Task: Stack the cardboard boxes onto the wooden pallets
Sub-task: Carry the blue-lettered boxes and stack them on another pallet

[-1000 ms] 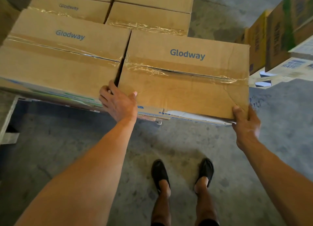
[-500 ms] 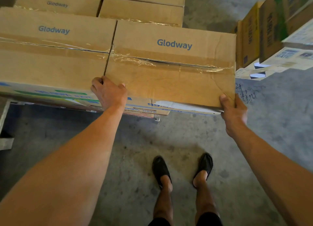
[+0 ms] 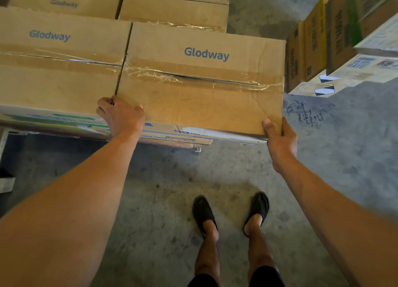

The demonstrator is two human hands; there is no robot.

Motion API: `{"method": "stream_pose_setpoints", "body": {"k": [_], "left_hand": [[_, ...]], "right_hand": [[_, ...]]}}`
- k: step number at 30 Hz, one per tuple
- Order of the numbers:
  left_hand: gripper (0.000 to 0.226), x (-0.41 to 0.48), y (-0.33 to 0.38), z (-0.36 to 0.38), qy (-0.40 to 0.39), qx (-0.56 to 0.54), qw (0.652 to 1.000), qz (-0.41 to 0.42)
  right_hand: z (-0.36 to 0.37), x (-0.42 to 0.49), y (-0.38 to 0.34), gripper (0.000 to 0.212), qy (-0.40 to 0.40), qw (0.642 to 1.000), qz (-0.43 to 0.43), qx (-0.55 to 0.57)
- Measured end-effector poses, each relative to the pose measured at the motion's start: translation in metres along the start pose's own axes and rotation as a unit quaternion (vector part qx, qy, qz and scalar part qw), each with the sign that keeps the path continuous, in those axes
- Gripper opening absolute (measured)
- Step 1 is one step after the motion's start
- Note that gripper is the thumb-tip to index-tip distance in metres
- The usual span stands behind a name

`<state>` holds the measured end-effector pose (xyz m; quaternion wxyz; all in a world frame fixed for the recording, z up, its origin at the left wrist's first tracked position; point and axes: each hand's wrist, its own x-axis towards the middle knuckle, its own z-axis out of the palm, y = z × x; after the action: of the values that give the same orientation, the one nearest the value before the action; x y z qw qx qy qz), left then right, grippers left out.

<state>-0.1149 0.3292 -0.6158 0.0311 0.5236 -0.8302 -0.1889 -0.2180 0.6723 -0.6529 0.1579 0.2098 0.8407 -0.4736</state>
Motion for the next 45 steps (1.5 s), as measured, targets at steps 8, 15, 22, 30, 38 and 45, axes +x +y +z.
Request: {"method": "stream_pose_setpoints", "body": {"k": [8,15,22,30,38,45], "left_hand": [[0.069,0.001,0.014,-0.007,-0.026,0.074,0.997,0.001],[0.073,-0.022,0.034,-0.009,0.024,0.067,0.995,0.075],[0.063,-0.060,0.127,-0.022,-0.015,0.007,0.982,0.186],[0.055,-0.126,0.319,-0.046,-0.077,-0.061,0.930,0.353],[0.060,-0.206,0.512,-0.035,-0.089,-0.086,0.889,0.440],[0.064,-0.209,0.594,0.000,-0.131,-0.065,0.874,0.464]], "right_hand": [[-0.016,0.008,-0.011,0.073,-0.060,0.996,-0.022,-0.057],[-0.029,0.009,-0.025,0.075,-0.116,0.988,-0.046,-0.086],[-0.095,0.023,-0.075,0.080,-0.062,0.987,-0.075,-0.125],[-0.258,0.063,-0.137,0.075,0.063,0.987,-0.102,-0.108],[-0.405,0.120,-0.161,0.062,0.145,0.982,-0.118,-0.034],[-0.422,0.196,-0.179,0.072,0.135,0.986,-0.101,-0.017]]}}
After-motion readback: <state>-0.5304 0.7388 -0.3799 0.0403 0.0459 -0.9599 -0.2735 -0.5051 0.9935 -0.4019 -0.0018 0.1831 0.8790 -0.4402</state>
